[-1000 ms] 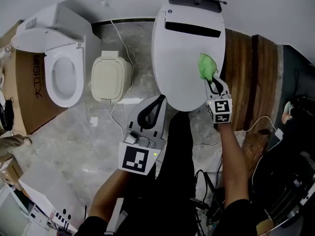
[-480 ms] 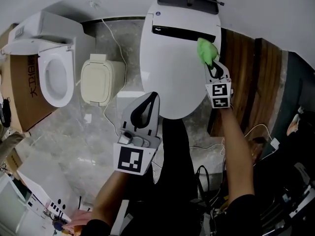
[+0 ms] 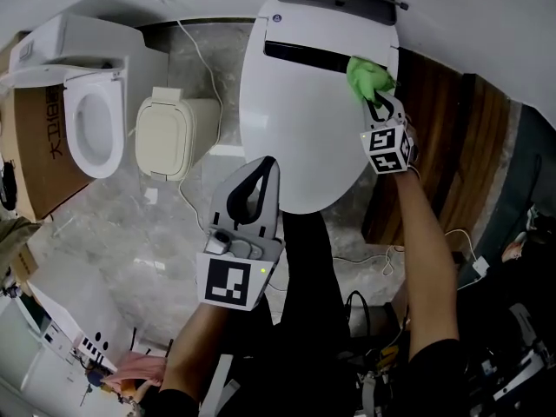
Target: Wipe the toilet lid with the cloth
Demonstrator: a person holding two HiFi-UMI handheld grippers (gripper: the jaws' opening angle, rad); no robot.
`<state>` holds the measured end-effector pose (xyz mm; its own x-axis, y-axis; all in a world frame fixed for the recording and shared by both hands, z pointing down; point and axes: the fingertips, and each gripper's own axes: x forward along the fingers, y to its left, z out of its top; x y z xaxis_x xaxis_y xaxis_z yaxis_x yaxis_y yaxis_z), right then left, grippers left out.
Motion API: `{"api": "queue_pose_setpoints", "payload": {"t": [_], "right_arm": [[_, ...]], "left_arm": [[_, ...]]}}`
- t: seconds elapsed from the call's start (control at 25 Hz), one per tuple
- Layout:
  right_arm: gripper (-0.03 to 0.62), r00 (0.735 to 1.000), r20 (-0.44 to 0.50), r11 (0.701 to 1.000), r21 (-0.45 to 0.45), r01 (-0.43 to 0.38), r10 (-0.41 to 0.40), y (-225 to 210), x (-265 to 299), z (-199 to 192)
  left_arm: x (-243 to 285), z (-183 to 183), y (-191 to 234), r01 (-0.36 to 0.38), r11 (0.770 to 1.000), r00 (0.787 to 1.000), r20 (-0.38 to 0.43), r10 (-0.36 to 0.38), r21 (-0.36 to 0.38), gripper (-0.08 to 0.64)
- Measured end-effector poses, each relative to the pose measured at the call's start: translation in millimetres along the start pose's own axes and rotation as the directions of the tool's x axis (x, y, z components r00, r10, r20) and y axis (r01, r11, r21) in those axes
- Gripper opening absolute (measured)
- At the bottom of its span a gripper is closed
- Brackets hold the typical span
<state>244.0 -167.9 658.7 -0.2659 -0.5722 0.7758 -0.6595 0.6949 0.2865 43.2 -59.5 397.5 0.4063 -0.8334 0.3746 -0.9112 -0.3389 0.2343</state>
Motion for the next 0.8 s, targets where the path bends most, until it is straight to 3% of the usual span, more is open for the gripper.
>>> {"api": "queue_pose_setpoints", "payload": {"t": [0.28, 0.48, 0.8], "right_arm": [[0.095, 0.992, -0.037, 0.991, -0.05, -0.124, 0.123, 18, 20, 5], [0.091, 0.977, -0.074, 0.966, -0.149, -0.21, 0.201, 41, 15, 2], [0.089, 0.97, -0.098, 0.964, -0.132, -0.233, 0.221, 85, -4, -17]], "left_arm": [[8, -3, -2, -0.006, 1.0, 1.0, -0.012, 0.006, 0.0, 0.009], [7, 1, -1, -0.005, 1.0, 1.0, -0.01, 0.005, -0.004, 0.009], [-10, 1, 10, 0.015, 1.0, 1.0, -0.01, -0.015, -0.013, 0.009]]}}
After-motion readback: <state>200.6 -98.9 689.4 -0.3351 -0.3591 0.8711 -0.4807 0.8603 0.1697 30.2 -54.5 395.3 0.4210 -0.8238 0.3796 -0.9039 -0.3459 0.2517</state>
